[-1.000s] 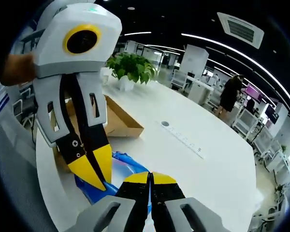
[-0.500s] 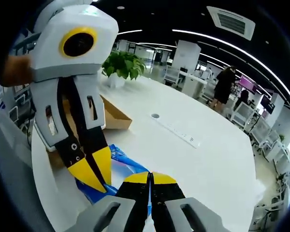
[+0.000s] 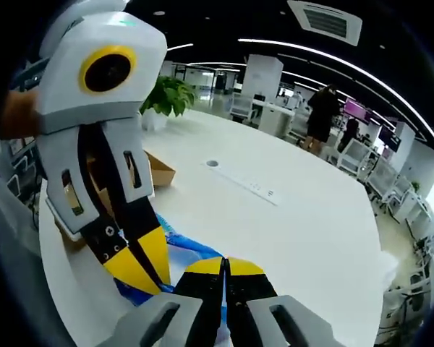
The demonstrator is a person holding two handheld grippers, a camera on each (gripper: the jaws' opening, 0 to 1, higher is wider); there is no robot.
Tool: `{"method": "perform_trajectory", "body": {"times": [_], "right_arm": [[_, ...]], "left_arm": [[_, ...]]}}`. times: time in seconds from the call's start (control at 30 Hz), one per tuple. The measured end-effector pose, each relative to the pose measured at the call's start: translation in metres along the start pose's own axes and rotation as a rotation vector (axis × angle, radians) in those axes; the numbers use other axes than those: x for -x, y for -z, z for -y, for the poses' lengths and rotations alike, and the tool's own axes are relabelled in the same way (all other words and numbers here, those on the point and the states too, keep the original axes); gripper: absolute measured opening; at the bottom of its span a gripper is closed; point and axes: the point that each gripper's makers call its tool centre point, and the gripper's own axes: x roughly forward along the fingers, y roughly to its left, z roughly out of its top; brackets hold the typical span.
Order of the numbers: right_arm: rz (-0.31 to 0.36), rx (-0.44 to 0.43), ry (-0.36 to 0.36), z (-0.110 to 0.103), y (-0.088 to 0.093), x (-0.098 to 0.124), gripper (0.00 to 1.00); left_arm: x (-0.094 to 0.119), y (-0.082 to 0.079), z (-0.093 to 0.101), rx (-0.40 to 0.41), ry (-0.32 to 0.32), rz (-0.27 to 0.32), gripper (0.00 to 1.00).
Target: Operate the shoe box by opening the lid, removing the specified soft item, and placing it in the target area until the item is outside and the box remains undamaged.
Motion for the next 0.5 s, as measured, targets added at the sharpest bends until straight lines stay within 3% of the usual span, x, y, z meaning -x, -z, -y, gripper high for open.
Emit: {"method": "perform_trajectory", "body": {"times": [0.5], "right_arm": [[-0.018, -0.063, 0.035, 0.035, 0.021, -0.001, 0.00]], "left_arm": [[-0.036, -0.014, -0.005, -0.010, 0.035, -0.016, 0.00]]}}
